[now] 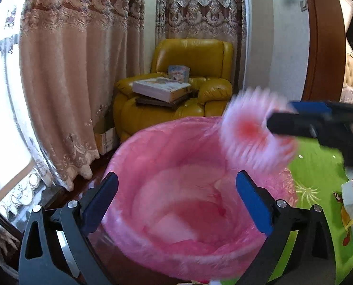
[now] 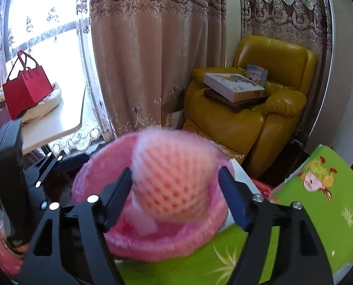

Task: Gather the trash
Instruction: 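Carry both items to the pink bin and open both tools to drop them, then return to the table and grasp another white foam block with the left tool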

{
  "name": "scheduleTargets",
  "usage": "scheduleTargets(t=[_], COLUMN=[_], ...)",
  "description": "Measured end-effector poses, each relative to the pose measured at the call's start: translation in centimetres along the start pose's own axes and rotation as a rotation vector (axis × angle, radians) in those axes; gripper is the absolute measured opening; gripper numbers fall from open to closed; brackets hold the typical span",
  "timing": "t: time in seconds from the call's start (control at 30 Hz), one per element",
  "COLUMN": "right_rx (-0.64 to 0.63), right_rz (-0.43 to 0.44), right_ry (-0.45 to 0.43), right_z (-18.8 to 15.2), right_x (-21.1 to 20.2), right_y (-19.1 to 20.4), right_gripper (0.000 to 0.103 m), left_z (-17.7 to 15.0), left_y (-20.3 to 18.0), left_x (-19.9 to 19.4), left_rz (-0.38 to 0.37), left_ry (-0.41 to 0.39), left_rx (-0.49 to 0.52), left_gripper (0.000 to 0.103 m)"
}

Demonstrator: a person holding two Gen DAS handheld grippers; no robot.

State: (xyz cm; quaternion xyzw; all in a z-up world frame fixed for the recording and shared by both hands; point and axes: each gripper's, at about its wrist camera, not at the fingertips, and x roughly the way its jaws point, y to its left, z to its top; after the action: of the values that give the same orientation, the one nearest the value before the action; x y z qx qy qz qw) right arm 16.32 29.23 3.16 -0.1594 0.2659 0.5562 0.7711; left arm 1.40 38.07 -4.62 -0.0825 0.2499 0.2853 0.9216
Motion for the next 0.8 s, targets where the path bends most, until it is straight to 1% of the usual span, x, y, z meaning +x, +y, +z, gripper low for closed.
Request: scheduleTargets(t=[0.07, 0.2, 0.23, 0.33, 0.43, 0.57, 0.6, 0.63, 0.67, 0.73, 0.77, 0.8], right_rx=[0.01, 0.021, 0.023, 0.017, 0.016, 0.043, 0.05, 0.065, 0.085, 0.128, 0.159, 0.177], right_rz=[0.013, 0.009, 0.003, -0.051, -0.106, -0.223, -0.262, -0.315, -0.351, -0.421, -0.464, -0.484], right_ry=[-0.01, -0.04, -0.051, -0.063, -0.082, -0.088, -0.089, -0.091, -0.09, -0.086, -0.08, -0.073], right_z=[0.8, 1.8, 1.7, 0.7, -1.7, -6.0, -7.1, -8.8, -10.4, -13.3, -15.5, -16.8], right_x=[-0.2, -1.4, -2.2, -4.7, -9.2, -15.5, -16.9, -19.2, -20.9, -23.8, -25.6, -26.5], right_y=[0.0, -0.2, -0.3, -0.6, -2.0, -4.7, -5.3, -6.3, -7.2, -8.5, -9.4, -9.9], right_gripper=[0.081, 0.081, 0.081, 0.081, 0.081, 0.081, 0.081, 0.081, 0.081, 0.085, 0.086, 0.086], left_z=[-0.2, -1.0, -1.1, -1.4, -1.9, -3.0, -3.3, -3.6, -3.9, -4.6, -4.9, -5.4], left_y=[0.3, 0.8, 0.9, 0.2, -1.9, -6.9, -8.4, -9.7, -11.5, -14.9, -16.1, -17.7], left_x=[-0.9, -3.0, -3.6, -5.5, -6.8, -8.4, -8.8, -8.9, -9.3, -9.8, -10.1, -10.3], left_rz=[0.017, 0.042, 0.046, 0.038, 0.003, -0.15, -0.202, -0.241, -0.296, -0.379, -0.404, -0.428], left_ry=[-0.014, -0.033, -0.04, -0.055, -0.068, -0.049, -0.036, -0.025, -0.009, 0.012, 0.017, 0.021], left_rx=[0.011, 0.017, 0.014, 0.024, 0.054, 0.096, 0.105, 0.114, 0.129, 0.164, 0.183, 0.207], left_gripper=[0.093, 0.093, 0.093, 0.093, 0.093, 0.094, 0.094, 0.093, 0.094, 0.094, 0.094, 0.094])
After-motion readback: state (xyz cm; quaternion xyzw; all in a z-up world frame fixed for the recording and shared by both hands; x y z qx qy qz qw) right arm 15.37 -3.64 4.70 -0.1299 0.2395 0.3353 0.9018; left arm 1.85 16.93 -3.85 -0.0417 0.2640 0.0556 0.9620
